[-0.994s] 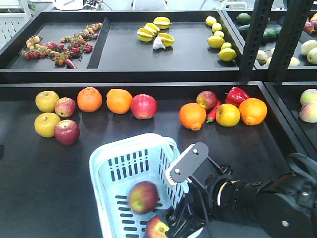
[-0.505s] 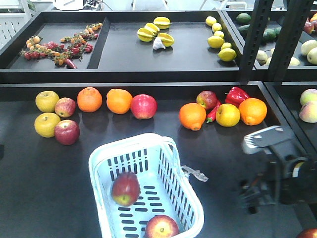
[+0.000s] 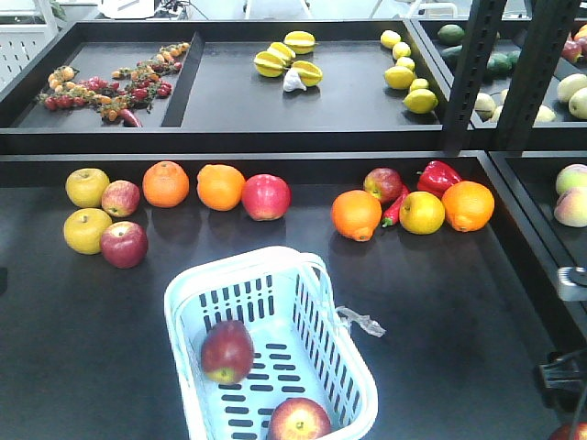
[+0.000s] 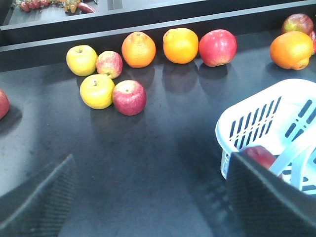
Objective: Pick three apples into basket with both arms
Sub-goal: 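Move the right gripper back to the red apple near the table edge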
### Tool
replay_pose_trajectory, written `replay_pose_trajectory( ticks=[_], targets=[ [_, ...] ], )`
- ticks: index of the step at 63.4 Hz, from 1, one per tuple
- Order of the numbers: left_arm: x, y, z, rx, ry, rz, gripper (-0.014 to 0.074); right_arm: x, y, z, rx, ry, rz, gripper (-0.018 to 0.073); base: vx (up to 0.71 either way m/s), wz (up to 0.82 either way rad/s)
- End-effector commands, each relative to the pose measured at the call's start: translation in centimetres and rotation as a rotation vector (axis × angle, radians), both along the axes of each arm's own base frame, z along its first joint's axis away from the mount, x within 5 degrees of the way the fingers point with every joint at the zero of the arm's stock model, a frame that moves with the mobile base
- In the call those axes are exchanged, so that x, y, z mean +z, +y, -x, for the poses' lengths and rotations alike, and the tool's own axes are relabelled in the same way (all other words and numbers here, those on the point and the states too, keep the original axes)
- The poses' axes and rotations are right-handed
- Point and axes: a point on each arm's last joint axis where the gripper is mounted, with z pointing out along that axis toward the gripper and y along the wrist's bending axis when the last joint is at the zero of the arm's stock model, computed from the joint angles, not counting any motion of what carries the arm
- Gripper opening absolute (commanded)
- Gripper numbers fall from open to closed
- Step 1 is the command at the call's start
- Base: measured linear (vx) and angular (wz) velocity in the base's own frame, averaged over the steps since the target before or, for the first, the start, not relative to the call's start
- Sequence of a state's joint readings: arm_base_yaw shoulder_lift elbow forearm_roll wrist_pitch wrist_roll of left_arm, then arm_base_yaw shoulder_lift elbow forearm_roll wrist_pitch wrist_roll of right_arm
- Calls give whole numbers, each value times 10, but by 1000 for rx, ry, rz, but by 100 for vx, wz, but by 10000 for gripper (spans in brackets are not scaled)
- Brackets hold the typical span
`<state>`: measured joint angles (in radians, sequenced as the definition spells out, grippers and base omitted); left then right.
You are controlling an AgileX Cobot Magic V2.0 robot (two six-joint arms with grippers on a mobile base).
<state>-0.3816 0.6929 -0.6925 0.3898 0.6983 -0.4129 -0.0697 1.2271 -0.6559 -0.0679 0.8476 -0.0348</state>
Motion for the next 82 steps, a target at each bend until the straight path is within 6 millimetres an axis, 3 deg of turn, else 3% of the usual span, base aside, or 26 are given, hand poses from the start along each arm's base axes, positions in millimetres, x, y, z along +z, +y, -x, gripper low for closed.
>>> replay_pose_trajectory(
  ticks=[1,16,35,82],
  targets=[
    [12,-1,-2,-14,-77,17,586,12,-8,-2,-45,-60,39,606,0,0],
    [12,-1,-2,-13,-76,16,586,7,-8,0,-48,-37,43,601,0,0],
    [12,-1,-2,-12,-74,15,586,-22,-11,1,-98,55,61,598,0,0],
    [12,-1,-2,-12,-74,15,586,-72,-16,-19,-75,202,91,595,0,0]
  ],
)
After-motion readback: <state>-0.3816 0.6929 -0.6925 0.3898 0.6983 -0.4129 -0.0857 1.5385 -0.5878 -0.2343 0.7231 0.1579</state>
